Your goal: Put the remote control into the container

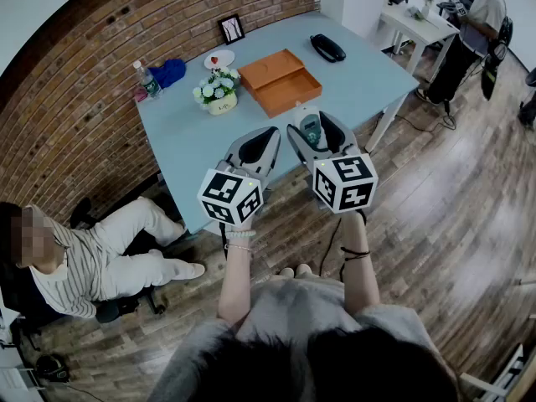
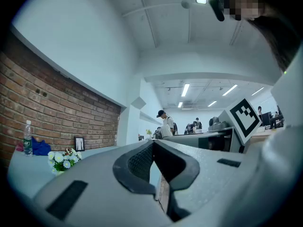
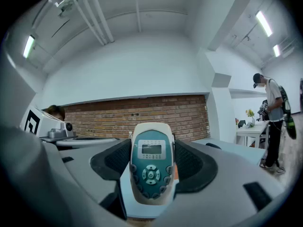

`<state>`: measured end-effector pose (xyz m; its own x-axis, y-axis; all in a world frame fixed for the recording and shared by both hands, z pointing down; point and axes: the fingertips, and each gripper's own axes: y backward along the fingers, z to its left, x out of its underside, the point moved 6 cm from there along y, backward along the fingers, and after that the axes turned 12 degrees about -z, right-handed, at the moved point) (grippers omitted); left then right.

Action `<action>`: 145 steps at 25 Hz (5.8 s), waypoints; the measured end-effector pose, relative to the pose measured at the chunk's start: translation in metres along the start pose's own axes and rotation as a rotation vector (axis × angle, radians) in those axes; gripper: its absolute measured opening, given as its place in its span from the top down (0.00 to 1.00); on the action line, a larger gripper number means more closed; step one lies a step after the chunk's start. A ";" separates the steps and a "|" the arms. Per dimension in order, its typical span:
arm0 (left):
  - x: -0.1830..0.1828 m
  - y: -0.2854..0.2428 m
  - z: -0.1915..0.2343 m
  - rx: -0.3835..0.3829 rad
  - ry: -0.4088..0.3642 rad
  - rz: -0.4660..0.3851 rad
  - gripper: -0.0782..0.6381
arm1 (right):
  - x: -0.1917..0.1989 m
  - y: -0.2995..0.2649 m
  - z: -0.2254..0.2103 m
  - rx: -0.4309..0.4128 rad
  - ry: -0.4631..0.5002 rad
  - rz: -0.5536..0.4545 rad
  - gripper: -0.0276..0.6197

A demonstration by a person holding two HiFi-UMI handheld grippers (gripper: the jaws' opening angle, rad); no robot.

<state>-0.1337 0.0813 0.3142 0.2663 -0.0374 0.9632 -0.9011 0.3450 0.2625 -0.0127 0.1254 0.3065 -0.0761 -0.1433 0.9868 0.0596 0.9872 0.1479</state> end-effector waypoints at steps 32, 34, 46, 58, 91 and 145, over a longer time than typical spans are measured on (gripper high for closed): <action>0.060 -0.057 0.045 -0.095 0.036 0.089 0.89 | 0.047 -0.062 -0.075 -0.055 -0.023 0.118 0.51; 0.061 -0.070 0.058 -0.087 0.040 0.088 0.89 | 0.046 -0.079 -0.085 -0.054 -0.019 0.117 0.51; 0.084 -0.122 0.120 -0.052 0.081 0.114 0.89 | 0.065 -0.150 -0.118 -0.051 0.004 0.167 0.51; 0.105 -0.150 0.161 -0.046 0.117 0.131 0.89 | 0.089 -0.188 -0.136 -0.035 -0.021 0.201 0.51; 0.180 -0.212 0.237 -0.348 0.221 0.225 0.89 | 0.166 -0.320 -0.203 -0.407 0.050 0.457 0.51; 0.243 -0.189 0.248 -0.435 0.433 0.316 0.89 | 0.305 -0.339 -0.186 -0.773 0.374 1.053 0.51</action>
<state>0.0168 -0.2256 0.5127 0.2077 0.4740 0.8557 -0.7630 0.6259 -0.1615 0.1287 -0.2659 0.5695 0.6170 0.5159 0.5943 0.4688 0.3657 -0.8040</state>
